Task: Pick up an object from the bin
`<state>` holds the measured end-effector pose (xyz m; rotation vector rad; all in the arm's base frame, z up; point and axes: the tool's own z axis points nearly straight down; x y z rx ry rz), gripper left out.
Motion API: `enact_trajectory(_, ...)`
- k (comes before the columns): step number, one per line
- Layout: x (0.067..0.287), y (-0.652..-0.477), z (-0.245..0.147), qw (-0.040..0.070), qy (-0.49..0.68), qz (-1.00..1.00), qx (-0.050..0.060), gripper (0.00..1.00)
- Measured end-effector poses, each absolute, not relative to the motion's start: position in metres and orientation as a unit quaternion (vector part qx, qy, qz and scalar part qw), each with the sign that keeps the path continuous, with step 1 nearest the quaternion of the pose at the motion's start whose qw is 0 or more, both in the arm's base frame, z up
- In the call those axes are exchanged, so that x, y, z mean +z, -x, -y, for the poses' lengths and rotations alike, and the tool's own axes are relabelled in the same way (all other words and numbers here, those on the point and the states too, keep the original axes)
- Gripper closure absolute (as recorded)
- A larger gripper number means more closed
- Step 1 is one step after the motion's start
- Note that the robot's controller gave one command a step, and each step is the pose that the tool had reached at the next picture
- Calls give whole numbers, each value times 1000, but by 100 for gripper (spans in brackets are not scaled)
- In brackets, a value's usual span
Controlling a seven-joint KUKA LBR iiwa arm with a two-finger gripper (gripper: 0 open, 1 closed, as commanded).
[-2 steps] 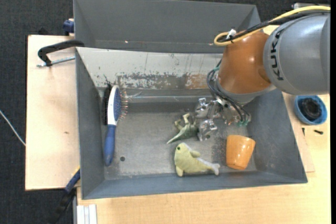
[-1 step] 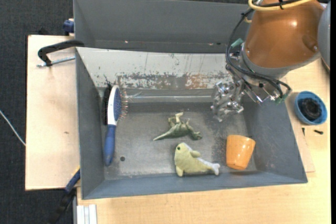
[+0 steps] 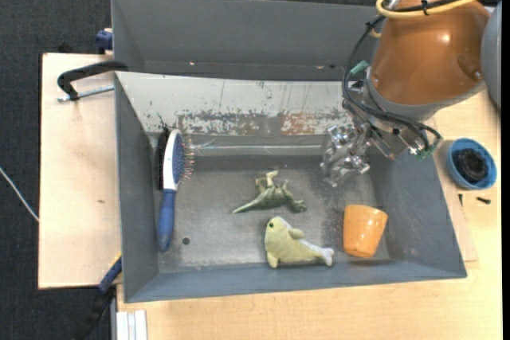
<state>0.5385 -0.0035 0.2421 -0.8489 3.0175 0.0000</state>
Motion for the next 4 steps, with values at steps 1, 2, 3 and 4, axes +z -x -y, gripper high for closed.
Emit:
enact_trajectory(1, 242, -539, 4, 3, 271, -963, 0, 0)
enact_trajectory(2, 106, -555, -35, 7, 275, -961, 0, 0)
enact_trajectory(3, 83, -558, -46, 5, 263, -965, 0, 0)
enact_trajectory(4, 81, -557, -46, 3, 263, -965, 0, 100)
